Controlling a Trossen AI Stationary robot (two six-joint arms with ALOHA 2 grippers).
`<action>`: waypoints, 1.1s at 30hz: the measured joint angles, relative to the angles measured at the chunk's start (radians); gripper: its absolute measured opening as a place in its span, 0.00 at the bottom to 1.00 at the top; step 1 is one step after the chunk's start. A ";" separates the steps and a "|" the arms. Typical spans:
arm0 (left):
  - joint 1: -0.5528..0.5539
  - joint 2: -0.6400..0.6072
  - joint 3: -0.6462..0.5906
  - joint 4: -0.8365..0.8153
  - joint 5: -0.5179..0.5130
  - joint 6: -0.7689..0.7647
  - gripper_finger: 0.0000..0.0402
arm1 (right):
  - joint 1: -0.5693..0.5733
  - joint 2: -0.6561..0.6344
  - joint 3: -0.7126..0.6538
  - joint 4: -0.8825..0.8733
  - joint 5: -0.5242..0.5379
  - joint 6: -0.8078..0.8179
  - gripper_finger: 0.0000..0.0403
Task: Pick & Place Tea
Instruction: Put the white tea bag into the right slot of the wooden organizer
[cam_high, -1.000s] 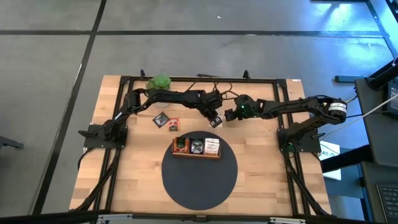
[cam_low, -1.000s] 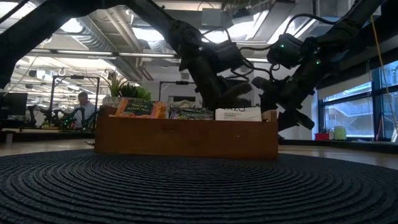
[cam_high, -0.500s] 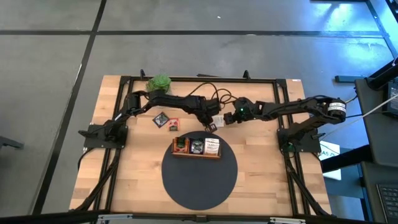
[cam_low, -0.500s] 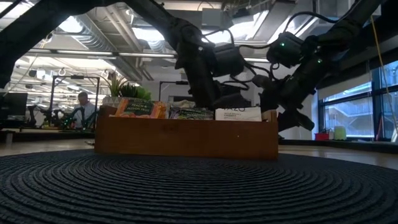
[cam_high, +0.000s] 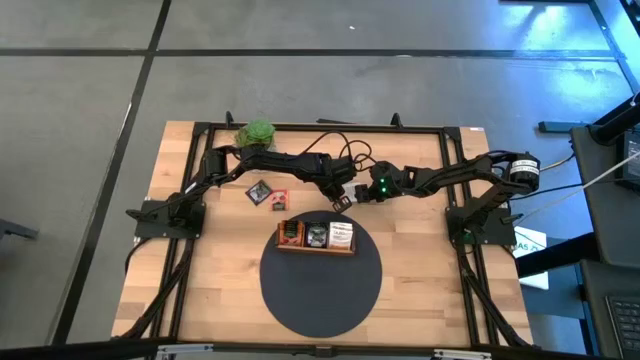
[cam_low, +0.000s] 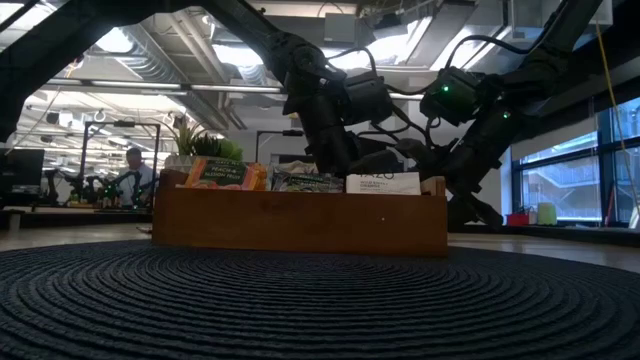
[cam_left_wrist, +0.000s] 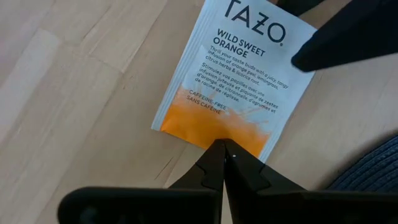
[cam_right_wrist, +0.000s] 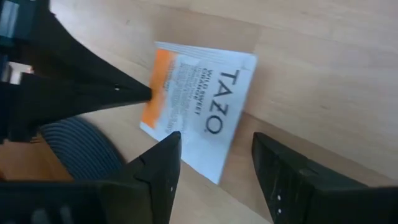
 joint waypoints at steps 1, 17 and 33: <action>0.000 0.000 0.000 0.002 0.000 -0.002 0.01 | 0.000 0.001 0.000 0.009 -0.007 0.001 0.49; -0.001 0.003 -0.002 0.026 0.002 -0.009 0.01 | 0.001 0.005 -0.001 0.014 -0.056 -0.008 0.14; 0.029 -0.179 -0.004 -0.014 -0.027 0.053 0.01 | -0.005 -0.068 0.005 -0.017 -0.112 -0.211 0.01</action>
